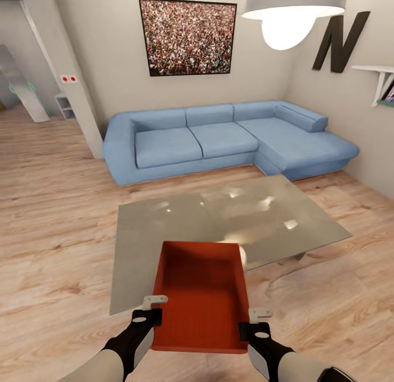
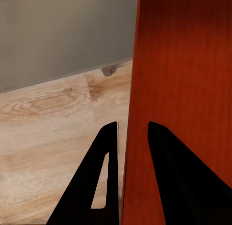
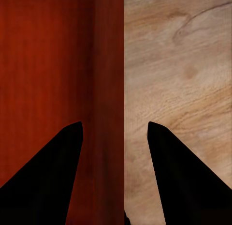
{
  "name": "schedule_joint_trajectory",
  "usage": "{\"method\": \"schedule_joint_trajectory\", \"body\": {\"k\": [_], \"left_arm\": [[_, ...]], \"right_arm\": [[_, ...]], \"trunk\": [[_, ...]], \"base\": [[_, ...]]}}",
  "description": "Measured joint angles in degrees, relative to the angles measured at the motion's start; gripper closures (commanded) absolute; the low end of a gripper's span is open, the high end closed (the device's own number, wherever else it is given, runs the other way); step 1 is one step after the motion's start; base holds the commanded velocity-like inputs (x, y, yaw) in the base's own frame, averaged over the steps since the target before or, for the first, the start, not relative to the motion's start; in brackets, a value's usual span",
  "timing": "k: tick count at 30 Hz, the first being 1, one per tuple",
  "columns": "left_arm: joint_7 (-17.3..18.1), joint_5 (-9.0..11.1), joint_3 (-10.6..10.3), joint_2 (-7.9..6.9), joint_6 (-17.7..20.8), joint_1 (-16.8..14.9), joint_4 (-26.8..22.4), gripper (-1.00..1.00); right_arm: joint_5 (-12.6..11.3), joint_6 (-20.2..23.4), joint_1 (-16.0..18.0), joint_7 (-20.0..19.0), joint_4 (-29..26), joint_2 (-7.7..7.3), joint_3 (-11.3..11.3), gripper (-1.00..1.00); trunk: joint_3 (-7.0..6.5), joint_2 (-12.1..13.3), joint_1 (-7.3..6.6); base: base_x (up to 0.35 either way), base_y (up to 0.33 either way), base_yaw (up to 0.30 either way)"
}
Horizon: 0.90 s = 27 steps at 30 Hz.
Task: Move the two storage containers from the living room to the garage. In the garage, place one container on the floor and stack the other container on top of it (either order is fine).
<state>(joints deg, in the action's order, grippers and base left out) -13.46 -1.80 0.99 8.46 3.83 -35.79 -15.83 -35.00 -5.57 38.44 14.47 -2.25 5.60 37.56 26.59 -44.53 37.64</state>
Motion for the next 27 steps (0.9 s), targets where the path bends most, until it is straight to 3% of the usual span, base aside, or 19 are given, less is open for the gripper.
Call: {"method": "schedule_joint_trajectory", "body": {"k": [27], "left_arm": [[-0.02,0.02,-0.04,0.01,0.00,0.00,0.00,1.00]], "right_arm": [[0.00,0.00,0.00,-0.01,0.00,-0.01,0.00,1.00]], "trunk": [[0.00,0.00,0.00]], "base": [[0.000,0.000,0.300]]}}
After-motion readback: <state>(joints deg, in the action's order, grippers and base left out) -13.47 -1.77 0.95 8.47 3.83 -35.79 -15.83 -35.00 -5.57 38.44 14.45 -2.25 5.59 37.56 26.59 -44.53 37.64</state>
